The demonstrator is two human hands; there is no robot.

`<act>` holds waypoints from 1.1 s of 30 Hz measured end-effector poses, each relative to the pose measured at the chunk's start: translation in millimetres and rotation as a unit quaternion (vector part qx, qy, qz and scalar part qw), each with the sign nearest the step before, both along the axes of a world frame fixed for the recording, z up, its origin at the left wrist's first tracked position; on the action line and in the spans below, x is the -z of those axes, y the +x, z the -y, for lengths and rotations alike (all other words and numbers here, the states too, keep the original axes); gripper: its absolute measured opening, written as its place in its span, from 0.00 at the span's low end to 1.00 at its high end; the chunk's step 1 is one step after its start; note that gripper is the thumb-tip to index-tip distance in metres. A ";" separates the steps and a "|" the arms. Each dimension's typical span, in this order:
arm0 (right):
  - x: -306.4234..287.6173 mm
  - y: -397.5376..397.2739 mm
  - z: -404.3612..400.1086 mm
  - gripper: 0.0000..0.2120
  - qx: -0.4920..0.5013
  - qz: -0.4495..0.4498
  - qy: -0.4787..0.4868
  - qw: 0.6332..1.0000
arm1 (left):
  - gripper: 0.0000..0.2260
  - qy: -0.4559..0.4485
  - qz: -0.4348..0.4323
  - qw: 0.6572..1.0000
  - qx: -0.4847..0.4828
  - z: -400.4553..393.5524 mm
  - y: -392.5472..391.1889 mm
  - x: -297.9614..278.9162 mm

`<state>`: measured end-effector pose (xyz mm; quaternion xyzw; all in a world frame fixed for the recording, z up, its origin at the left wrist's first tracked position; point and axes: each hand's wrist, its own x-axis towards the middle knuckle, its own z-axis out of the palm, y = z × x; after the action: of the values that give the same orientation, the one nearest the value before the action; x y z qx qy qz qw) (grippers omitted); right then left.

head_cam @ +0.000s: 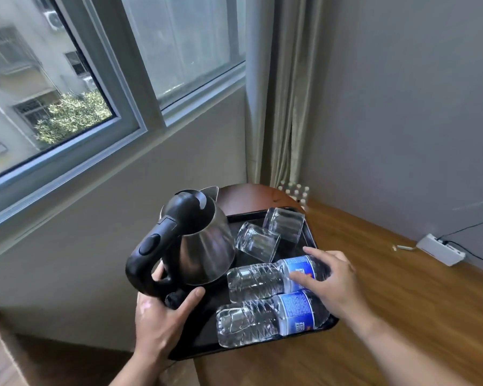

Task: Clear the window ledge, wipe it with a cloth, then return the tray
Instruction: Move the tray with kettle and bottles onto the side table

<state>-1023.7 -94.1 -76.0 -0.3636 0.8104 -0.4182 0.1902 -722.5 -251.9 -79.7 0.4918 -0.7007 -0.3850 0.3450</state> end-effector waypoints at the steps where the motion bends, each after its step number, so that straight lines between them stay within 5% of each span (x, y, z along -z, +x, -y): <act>1: 4.2 -10.9 9.7 0.42 -0.005 0.000 0.002 1.000 | 0.36 0.004 -0.001 1.000 -0.005 7.1 -9.5 3.7; 25: 205.1 -144.6 186.9 0.44 -0.064 -0.025 0.001 0.998 | 0.37 -0.003 0.033 0.999 -0.039 146.2 -127.4 190.7; 33: 219.0 -157.2 211.3 0.42 -0.054 -0.058 0.007 0.997 | 0.38 -0.009 0.019 0.998 -0.065 155.1 -137.4 220.2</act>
<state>-1180.9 -305.4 -295.0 -0.4292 0.8021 -0.3798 0.1679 -859.9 -407.0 -299.9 0.5405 -0.6769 -0.3457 0.3608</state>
